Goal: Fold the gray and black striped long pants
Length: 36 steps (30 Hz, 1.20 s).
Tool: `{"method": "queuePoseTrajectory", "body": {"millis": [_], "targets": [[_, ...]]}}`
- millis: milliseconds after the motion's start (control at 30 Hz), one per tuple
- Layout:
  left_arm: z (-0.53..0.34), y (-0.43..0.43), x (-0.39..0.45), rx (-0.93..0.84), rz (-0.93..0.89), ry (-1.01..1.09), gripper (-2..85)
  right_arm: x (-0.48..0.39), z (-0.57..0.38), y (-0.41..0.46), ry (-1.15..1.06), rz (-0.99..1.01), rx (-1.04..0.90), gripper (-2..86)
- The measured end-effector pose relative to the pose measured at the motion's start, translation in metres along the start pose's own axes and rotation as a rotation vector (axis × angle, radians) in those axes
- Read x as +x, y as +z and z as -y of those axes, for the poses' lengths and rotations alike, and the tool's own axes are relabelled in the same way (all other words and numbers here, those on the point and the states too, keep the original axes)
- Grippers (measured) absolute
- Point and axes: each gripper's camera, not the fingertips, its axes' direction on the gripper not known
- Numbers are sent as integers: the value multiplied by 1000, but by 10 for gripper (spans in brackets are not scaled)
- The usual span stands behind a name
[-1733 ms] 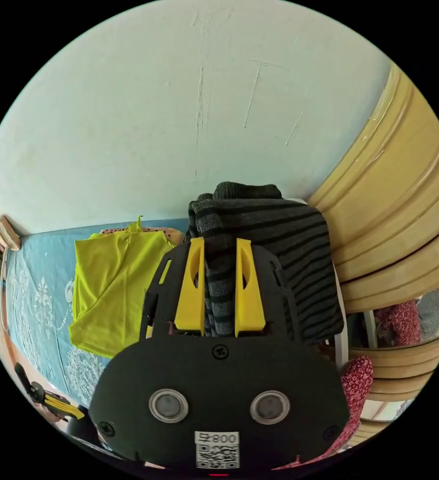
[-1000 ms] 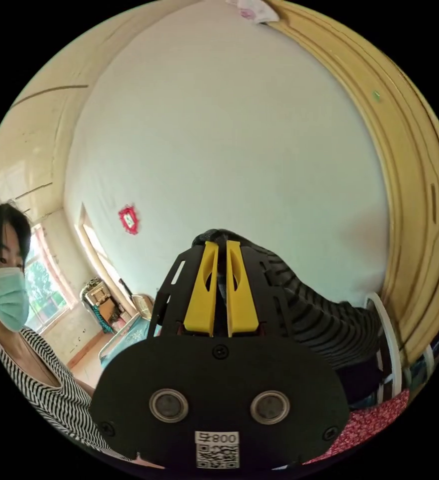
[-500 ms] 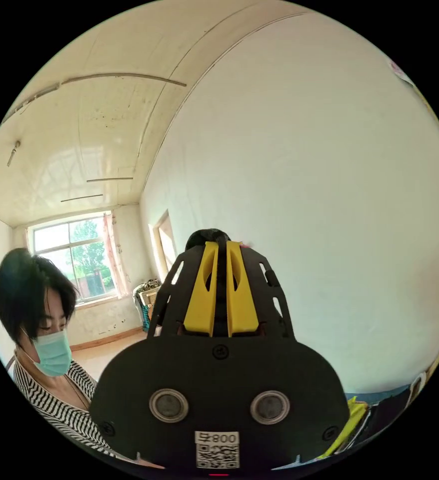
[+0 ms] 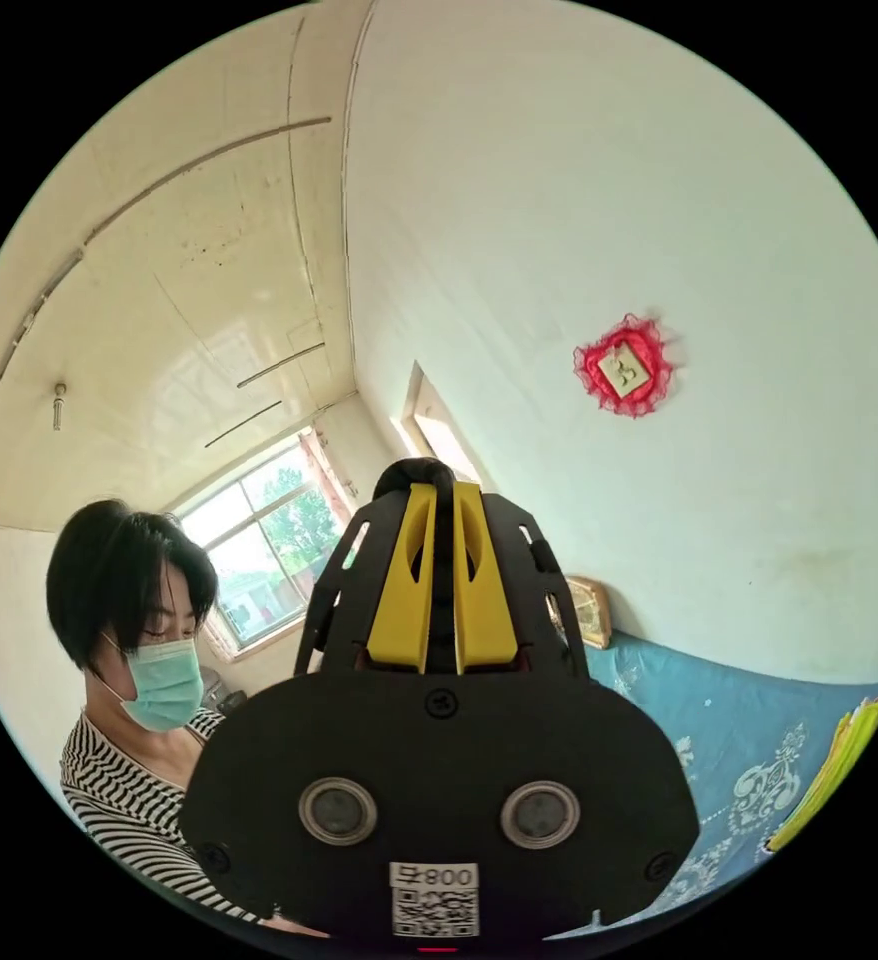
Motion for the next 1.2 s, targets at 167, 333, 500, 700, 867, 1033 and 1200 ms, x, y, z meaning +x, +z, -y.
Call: {"method": "queuePoseTrajectory", "body": {"millis": [167,333,500,700,867,1033,1200], "targets": [[-7,-74,10,154,64,-119,24,32,-53,13,110,-55,-44,24],[17,-118,64,203,206,-51,22,64,-115,-17,216,-149,-77,26],[67,-108,147,110,299,139,20,94,-210,-62,401,-294,-179,28],[118,-36,232,-77,360,305,18,136,-351,-109,744,-511,-425,21],[143,51,266,-244,317,322,16,147,-454,-178,1012,-475,-253,12],[159,106,301,-326,303,364,15,110,-397,-128,714,-413,-225,50],[174,136,337,-357,280,419,14,56,-308,15,294,-286,-411,104]]}}
